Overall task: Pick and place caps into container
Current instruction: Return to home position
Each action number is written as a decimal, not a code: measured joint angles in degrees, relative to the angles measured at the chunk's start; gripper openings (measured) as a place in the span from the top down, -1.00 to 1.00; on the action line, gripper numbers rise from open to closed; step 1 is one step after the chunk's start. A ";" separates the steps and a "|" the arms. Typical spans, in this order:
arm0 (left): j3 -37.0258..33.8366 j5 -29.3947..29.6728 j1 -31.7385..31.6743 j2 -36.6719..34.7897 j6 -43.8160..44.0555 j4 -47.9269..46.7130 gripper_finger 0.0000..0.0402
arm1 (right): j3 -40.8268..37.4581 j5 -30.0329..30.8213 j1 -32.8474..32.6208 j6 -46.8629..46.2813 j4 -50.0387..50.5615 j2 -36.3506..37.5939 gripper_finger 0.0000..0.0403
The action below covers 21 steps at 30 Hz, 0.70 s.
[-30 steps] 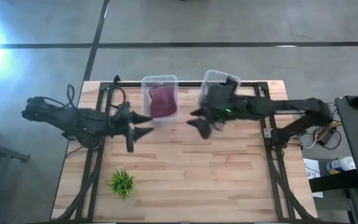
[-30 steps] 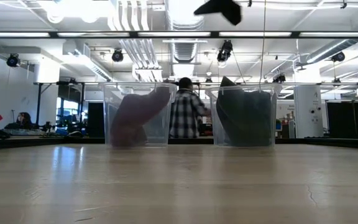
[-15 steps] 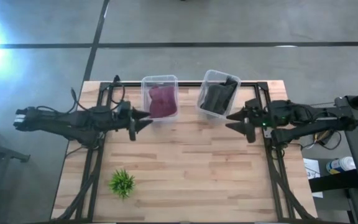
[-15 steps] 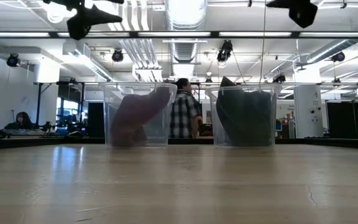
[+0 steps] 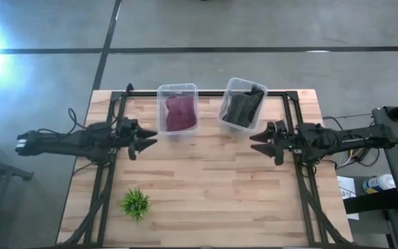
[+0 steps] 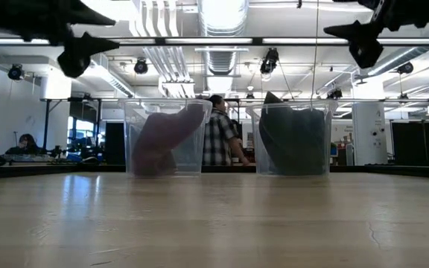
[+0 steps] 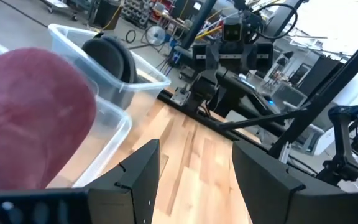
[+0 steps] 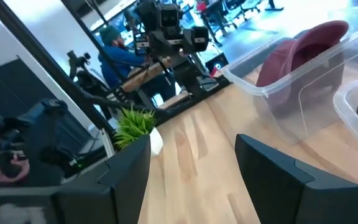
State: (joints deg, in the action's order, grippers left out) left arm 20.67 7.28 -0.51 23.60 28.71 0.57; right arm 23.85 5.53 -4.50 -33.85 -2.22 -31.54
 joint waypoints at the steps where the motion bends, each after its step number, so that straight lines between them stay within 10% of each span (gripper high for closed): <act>1: -1.04 -0.04 0.00 -1.64 0.33 -0.35 0.03 | -1.24 0.00 0.01 -0.06 -1.66 0.09 -0.15; 21: -12.40 0.23 0.00 -21.41 -0.15 -9.80 0.03 | -15.08 0.69 0.01 8.50 -36.15 -0.19 -0.15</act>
State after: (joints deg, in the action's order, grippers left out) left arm 8.27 7.51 -0.51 2.19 28.56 -9.23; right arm 8.78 6.22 -4.49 -25.34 -38.37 -31.73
